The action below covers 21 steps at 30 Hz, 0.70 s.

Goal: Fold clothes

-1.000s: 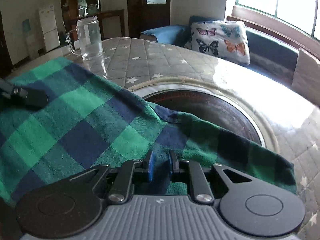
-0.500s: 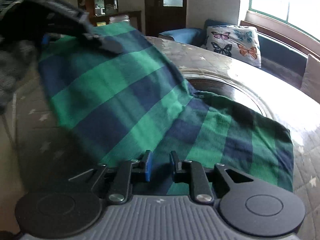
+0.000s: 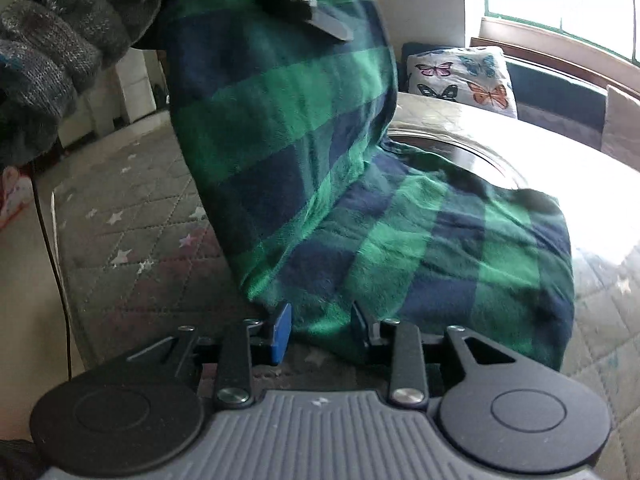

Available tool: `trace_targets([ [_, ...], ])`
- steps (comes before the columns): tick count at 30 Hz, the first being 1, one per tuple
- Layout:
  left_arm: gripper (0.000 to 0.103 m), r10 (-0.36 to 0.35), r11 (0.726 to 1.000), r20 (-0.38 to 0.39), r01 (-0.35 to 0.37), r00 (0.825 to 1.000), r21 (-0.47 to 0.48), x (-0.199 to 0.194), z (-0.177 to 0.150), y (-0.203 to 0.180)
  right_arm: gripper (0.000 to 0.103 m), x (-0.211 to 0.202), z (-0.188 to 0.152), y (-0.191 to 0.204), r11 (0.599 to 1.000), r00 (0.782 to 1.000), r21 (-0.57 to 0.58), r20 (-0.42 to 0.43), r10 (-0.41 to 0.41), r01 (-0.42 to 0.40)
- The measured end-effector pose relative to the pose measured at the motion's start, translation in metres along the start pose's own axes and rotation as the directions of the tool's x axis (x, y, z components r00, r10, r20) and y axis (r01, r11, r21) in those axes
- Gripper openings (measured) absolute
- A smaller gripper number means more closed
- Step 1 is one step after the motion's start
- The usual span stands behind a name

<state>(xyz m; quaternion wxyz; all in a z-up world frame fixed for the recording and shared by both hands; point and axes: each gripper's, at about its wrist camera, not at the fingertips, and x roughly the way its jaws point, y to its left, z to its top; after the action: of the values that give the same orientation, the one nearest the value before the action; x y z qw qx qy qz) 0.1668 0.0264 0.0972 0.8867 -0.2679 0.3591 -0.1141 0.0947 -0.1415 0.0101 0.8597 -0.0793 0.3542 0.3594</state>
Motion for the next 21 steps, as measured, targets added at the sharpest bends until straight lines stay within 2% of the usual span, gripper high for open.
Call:
trace_targets([
  [4, 0.007, 0.028, 0.999, -0.024, -0.027, 0.999, 0.031, 0.029, -0.012, -0.026, 0.034, -0.011, -0.004, -0.015, 0.998, 0.999, 0.051, 0.026, 0.023, -0.024],
  [9, 0.009, 0.027, 0.999, -0.074, -0.028, 0.997, -0.019, 0.066, -0.028, -0.035, 0.037, -0.022, -0.013, -0.034, 0.989, 0.997, 0.131, 0.051, 0.06, -0.066],
  [15, 0.022, 0.016, 0.999, -0.112, -0.022, 0.994, -0.049, 0.094, -0.045, -0.036, 0.04, -0.038, -0.023, -0.051, 0.98, 0.995, 0.176, 0.064, 0.079, -0.089],
  [16, 0.028, 0.01, 0.998, -0.114, -0.016, 0.993, -0.058, 0.096, -0.047, -0.035, 0.041, -0.039, -0.024, -0.055, 0.977, 0.994, 0.189, 0.065, 0.084, -0.095],
  [21, 0.046, -0.059, 0.996, -0.121, 0.051, 0.991, -0.068, 0.103, -0.052, -0.035, 0.042, -0.045, -0.029, -0.068, 0.965, 0.993, 0.239, 0.067, 0.092, -0.106],
])
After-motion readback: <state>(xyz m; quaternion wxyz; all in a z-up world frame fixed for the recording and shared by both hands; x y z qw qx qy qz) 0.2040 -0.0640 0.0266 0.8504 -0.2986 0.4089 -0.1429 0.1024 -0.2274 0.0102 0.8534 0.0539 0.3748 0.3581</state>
